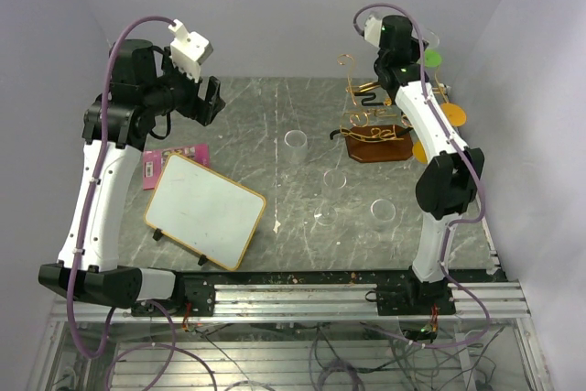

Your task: Place the wine glass upside down on the wine glass rack

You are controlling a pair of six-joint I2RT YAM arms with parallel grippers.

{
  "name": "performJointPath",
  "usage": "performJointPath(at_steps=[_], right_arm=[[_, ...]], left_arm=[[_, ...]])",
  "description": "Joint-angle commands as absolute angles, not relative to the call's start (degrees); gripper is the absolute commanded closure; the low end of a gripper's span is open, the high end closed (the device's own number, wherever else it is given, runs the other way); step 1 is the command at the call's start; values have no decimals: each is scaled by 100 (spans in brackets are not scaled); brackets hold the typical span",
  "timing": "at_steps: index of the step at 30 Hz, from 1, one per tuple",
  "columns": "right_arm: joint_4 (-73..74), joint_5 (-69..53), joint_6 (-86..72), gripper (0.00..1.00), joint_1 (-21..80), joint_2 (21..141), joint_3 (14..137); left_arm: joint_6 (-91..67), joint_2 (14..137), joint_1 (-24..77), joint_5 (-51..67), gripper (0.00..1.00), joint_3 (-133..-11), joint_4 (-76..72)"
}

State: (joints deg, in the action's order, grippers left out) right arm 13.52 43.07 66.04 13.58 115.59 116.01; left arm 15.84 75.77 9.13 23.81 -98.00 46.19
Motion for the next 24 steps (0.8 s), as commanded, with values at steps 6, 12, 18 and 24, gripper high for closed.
performJointPath(at_steps=[6, 12, 18, 24], right_arm=[[1680, 4098, 6753, 100, 1389, 11351, 11444], [1852, 4035, 6826, 100, 1423, 11301, 11309], [2229, 3806, 6632, 100, 1485, 11306, 11432], [2414, 3731, 6550, 100, 1552, 11367, 11551]], left_arm=[[1620, 7506, 861, 2530, 10, -9875, 4620], [1659, 7528, 857, 2530, 10, -9844, 4623], [1661, 7605, 861, 2566, 10, -9900, 4636], [1661, 7701, 861, 2578, 10, -9912, 4639]])
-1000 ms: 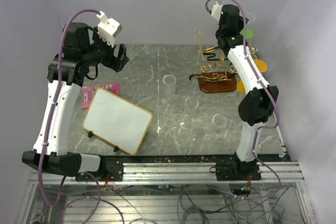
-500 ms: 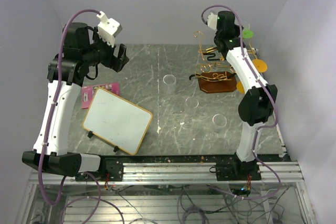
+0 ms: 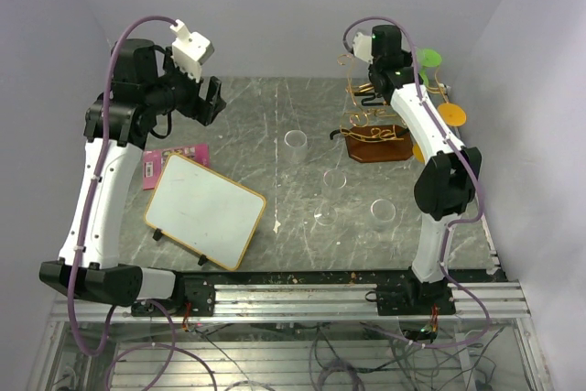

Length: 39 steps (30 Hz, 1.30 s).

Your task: Place the wine glass upside down on the wine glass rack

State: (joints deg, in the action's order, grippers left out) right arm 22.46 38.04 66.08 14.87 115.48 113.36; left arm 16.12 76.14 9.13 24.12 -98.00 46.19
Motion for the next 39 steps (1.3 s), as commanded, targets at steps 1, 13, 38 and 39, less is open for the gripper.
performJointPath(at_steps=[1, 13, 38, 39], right_arm=[[2420, 3728, 6550, 100, 1568, 11365, 11557], [2574, 3545, 6256, 100, 1675, 11512, 11851], [1493, 4109, 6563, 100, 1696, 12083, 12300], [1407, 4126, 6582, 100, 1701, 12111, 12323]], left_arm=[[1655, 7715, 861, 2572, 10, -9920, 4639], [1683, 7813, 861, 2557, 10, -9966, 4666], [1731, 7831, 857, 2522, 10, -9914, 4674], [1731, 7837, 860, 2522, 10, -9913, 4672]])
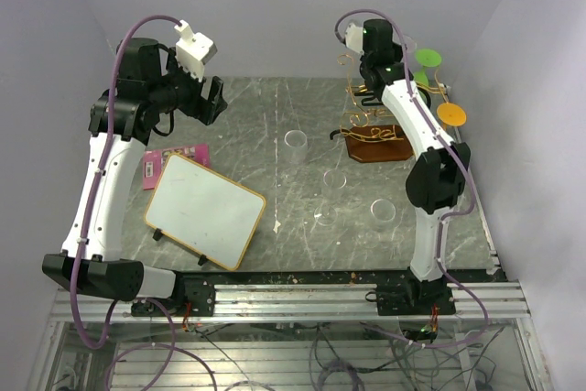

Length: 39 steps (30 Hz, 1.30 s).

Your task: Place the wine glass upside down on the wine glass rack

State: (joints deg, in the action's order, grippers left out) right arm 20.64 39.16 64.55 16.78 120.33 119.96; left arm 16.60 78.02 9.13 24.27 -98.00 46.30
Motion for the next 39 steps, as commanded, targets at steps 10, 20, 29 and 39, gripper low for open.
performJointPath(at_steps=[10, 20, 29, 39], right_arm=[[1338, 3873, 6482, 100, 1726, 12399, 12812], [1753, 3573, 6264, 100, 1971, 12216, 12793], [1989, 3685, 6249, 100, 2144, 11916, 12418], [2298, 3759, 6110, 100, 2163, 11608, 12052]], left_arm=[[1762, 7857, 861, 2470, 10, -9873, 4666], [1752, 7919, 857, 2495, 10, -9844, 4648], [1733, 7961, 853, 2536, 10, -9861, 4631], [1682, 7988, 853, 2538, 9, -9826, 4579]])
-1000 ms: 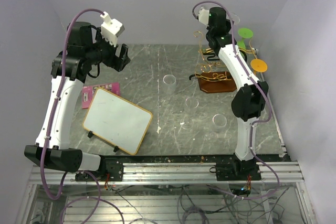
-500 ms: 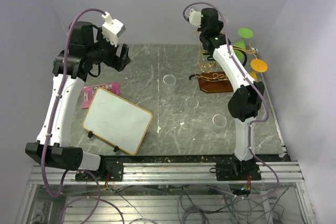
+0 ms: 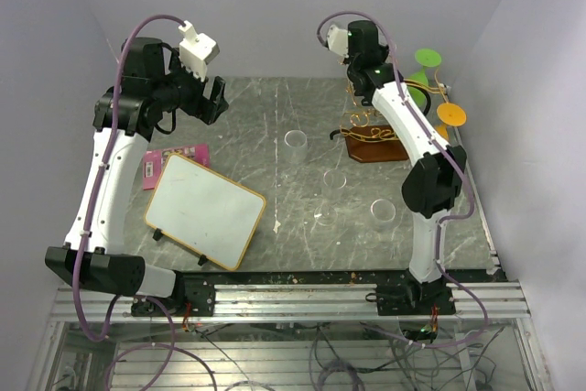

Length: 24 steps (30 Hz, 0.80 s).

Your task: Place the wine glass upside down on the wine glass rack

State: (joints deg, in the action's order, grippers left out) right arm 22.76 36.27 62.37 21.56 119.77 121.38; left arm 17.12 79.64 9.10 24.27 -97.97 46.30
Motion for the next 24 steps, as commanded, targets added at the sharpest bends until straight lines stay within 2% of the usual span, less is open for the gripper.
performJointPath(at_steps=[1, 24], right_arm=[[2310, 3770, 6107, 100, 2162, 11607, 12017], [2624, 3964, 6065, 100, 2045, 11234, 11579]], left_arm=[[1682, 7991, 856, 2536, 9, -9826, 4571], [1674, 8033, 853, 2610, 6, -9825, 4553]])
